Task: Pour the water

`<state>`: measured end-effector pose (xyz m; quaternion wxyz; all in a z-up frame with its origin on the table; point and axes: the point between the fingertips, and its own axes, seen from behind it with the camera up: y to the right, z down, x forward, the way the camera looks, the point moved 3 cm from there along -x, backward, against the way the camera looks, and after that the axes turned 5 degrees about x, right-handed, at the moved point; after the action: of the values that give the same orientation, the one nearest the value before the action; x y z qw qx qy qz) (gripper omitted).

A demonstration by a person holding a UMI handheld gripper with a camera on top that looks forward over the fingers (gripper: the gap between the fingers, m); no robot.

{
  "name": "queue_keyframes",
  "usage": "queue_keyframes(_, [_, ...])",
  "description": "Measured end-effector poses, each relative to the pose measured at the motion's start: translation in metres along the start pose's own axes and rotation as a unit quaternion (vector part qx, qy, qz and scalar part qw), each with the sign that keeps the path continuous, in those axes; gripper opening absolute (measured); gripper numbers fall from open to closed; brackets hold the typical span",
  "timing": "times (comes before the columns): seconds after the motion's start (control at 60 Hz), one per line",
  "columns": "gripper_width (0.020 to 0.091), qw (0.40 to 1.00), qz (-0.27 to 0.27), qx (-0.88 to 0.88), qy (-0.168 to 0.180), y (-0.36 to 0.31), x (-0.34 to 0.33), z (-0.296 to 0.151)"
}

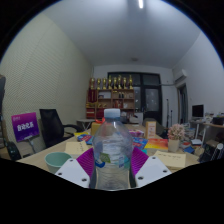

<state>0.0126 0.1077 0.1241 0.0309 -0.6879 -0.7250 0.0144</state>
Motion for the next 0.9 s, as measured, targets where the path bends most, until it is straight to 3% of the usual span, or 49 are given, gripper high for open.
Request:
queue_keyframes(0.1, [0.0457, 1.000, -0.020, -0.012, -0.006, -0.009, 0.000, 0.008])
queue_keyframes(0.133, [0.0470, 0.999, -0.024, -0.017, -0.013, -0.011, 0.000, 0.015])
queue_keyframes(0.15, [0.0511, 0.999, -0.025, -0.020, -0.017, -0.012, 0.001, 0.019])
queue_keyframes(0.183, [0.0471, 0.999, -0.023, -0.026, 0.000, -0.013, -0.001, 0.016])
queue_keyframes(0.25, [0.0486, 0.999, -0.016, -0.029, 0.005, -0.009, -0.002, 0.014])
queue_keyframes(0.367, [0.0638, 1.000, -0.017, -0.021, 0.011, -0.006, -0.001, 0.016])
queue_keyframes(0.433, [0.0765, 0.999, -0.010, -0.034, -0.013, 0.003, 0.002, 0.025])
queue_keyframes(0.5, [0.0812, 0.999, -0.006, -0.032, -0.041, 0.013, -0.003, 0.032])
queue_keyframes(0.583, [0.0851, 0.999, -0.020, -0.003, -0.050, 0.016, -0.012, 0.035])
queue_keyframes(0.9, [0.0845, 0.995, -0.063, 0.026, -0.074, 0.002, -0.091, 0.034])
